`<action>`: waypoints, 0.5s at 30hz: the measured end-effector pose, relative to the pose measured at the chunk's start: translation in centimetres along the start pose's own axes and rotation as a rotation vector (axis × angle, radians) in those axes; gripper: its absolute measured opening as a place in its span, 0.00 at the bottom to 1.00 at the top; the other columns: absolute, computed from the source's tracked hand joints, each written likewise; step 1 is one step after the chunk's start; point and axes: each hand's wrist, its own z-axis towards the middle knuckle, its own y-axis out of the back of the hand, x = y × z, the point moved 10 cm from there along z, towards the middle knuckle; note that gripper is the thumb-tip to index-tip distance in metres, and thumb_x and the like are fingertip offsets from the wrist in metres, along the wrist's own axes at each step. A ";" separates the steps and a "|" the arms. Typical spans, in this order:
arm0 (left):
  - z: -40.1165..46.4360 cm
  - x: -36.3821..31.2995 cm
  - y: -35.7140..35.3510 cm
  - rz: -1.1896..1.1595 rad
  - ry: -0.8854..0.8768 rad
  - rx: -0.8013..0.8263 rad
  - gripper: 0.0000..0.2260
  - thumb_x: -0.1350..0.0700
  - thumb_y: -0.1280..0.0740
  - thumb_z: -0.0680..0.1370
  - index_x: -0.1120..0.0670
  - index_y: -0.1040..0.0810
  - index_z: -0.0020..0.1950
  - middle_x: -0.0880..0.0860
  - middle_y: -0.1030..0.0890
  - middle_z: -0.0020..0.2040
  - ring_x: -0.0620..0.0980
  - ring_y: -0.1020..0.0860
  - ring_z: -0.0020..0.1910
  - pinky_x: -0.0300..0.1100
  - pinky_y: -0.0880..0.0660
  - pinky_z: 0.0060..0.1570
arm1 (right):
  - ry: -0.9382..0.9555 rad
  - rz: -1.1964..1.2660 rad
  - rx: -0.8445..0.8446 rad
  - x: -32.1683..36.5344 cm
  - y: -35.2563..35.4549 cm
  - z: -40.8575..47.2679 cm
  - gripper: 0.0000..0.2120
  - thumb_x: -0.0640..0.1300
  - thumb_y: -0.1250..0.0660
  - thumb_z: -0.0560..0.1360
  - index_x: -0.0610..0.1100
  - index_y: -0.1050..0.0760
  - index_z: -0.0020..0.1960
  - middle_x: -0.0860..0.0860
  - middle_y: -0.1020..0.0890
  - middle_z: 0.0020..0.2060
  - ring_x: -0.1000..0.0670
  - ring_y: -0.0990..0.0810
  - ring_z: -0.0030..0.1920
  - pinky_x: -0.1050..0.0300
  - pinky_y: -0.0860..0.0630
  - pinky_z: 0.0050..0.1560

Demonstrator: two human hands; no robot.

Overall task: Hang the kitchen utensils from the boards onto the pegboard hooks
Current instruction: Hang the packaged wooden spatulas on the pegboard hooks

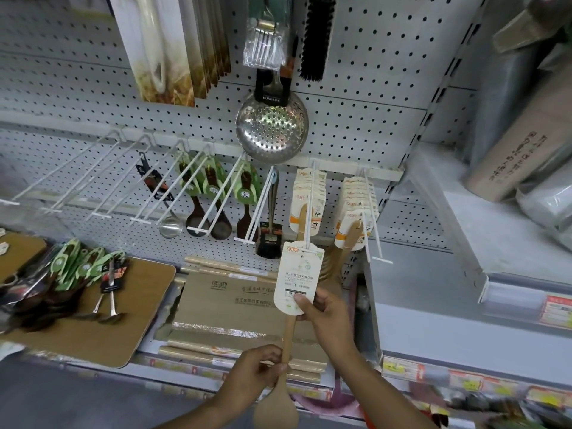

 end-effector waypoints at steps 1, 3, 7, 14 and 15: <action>0.2 0.2 -0.1 -0.006 0.011 -0.009 0.04 0.61 0.29 0.78 0.52 0.16 0.46 0.57 0.14 0.44 0.50 0.17 0.42 0.47 0.20 0.44 | 0.003 -0.010 0.002 0.0 0.0 0.2 0.09 0.37 0.31 0.76 0.47 0.18 0.54 0.53 0.14 0.49 0.50 0.15 0.48 0.50 0.17 0.42; 0.6 0.4 0.0 -0.025 0.028 -0.030 0.03 0.62 0.30 0.78 0.56 0.16 0.46 0.54 0.13 0.42 0.49 0.18 0.39 0.44 0.21 0.42 | 0.008 -0.022 -0.003 0.3 0.0 0.7 0.10 0.37 0.31 0.76 0.48 0.18 0.54 0.55 0.14 0.48 0.51 0.15 0.48 0.52 0.17 0.41; 2.5 -0.2 0.4 -0.076 0.035 -0.065 0.09 0.64 0.30 0.77 0.51 0.15 0.42 0.56 0.14 0.41 0.48 0.19 0.38 0.43 0.21 0.39 | 0.013 -0.024 -0.028 1.0 0.3 2.6 0.10 0.37 0.31 0.76 0.48 0.19 0.55 0.56 0.14 0.48 0.54 0.15 0.47 0.60 0.19 0.38; 6.8 -1.7 0.9 -0.142 0.055 -0.072 0.07 0.67 0.30 0.77 0.57 0.16 0.42 0.57 0.16 0.40 0.53 0.19 0.37 0.44 0.20 0.37 | 0.015 -0.072 -0.033 1.5 0.6 7.3 0.12 0.40 0.31 0.77 0.46 0.20 0.60 0.55 0.15 0.52 0.55 0.16 0.49 0.55 0.17 0.45; 7.4 -1.8 0.9 -0.141 0.059 -0.078 0.06 0.67 0.31 0.77 0.58 0.17 0.43 0.57 0.16 0.41 0.53 0.19 0.37 0.43 0.20 0.37 | 0.007 -0.089 -0.041 1.5 0.8 8.1 0.12 0.40 0.31 0.77 0.47 0.20 0.60 0.54 0.15 0.52 0.54 0.15 0.49 0.51 0.17 0.45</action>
